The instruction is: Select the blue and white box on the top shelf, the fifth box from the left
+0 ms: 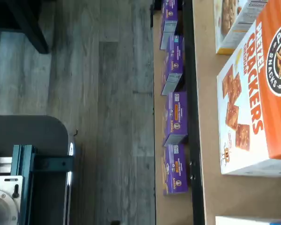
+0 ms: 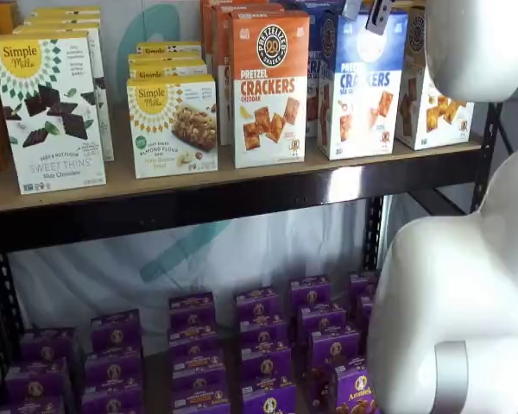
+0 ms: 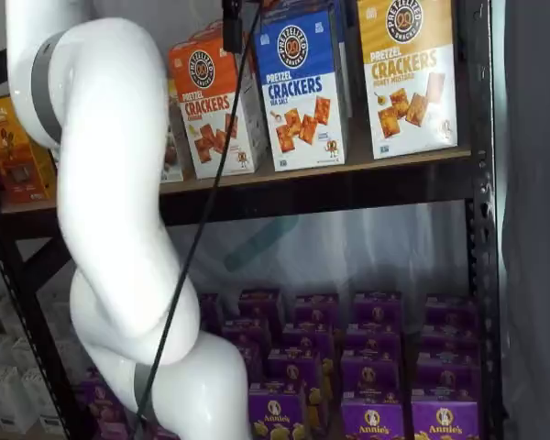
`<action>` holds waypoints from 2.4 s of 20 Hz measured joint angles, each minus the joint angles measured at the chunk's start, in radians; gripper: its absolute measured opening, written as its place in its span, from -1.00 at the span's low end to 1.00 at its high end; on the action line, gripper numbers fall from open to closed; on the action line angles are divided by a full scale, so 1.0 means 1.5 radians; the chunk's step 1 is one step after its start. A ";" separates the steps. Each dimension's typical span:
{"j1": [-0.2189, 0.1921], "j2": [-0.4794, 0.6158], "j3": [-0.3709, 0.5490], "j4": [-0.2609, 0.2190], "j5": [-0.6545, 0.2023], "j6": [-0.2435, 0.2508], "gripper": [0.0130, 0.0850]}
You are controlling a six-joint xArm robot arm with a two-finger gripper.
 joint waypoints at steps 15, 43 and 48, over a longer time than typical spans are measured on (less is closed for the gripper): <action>-0.025 -0.060 0.087 0.085 -0.109 0.008 1.00; -0.026 -0.006 0.061 0.020 -0.279 -0.044 1.00; -0.011 0.020 0.032 -0.011 -0.255 -0.041 1.00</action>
